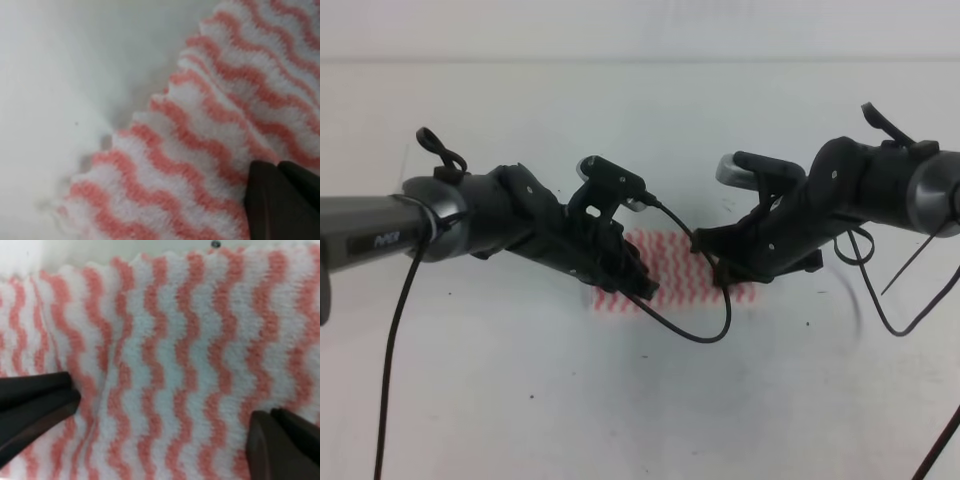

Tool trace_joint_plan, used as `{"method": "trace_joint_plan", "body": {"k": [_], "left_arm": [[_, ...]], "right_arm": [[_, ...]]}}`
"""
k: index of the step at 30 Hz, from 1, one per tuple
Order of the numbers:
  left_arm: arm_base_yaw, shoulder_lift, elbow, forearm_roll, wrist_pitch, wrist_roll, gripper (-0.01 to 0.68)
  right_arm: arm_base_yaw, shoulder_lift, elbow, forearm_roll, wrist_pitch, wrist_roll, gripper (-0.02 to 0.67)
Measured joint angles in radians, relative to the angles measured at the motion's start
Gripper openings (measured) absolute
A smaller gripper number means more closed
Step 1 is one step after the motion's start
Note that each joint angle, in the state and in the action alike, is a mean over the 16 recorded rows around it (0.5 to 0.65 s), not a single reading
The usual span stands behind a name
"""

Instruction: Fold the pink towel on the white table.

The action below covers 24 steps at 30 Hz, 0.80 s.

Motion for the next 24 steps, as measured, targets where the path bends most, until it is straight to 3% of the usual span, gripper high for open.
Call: {"method": "trace_joint_plan", "body": {"k": [19, 24], "left_arm": [[0.000, -0.109, 0.004, -0.004, 0.005, -0.007, -0.005], [0.000, -0.123, 0.005, -0.024, -0.008, -0.010, -0.005]], "right_arm": [[0.000, -0.083, 0.002, -0.112, 0.037, 0.076, -0.016], [-0.006, -0.083, 0.002, -0.117, 0.042, 0.077, 0.043]]}}
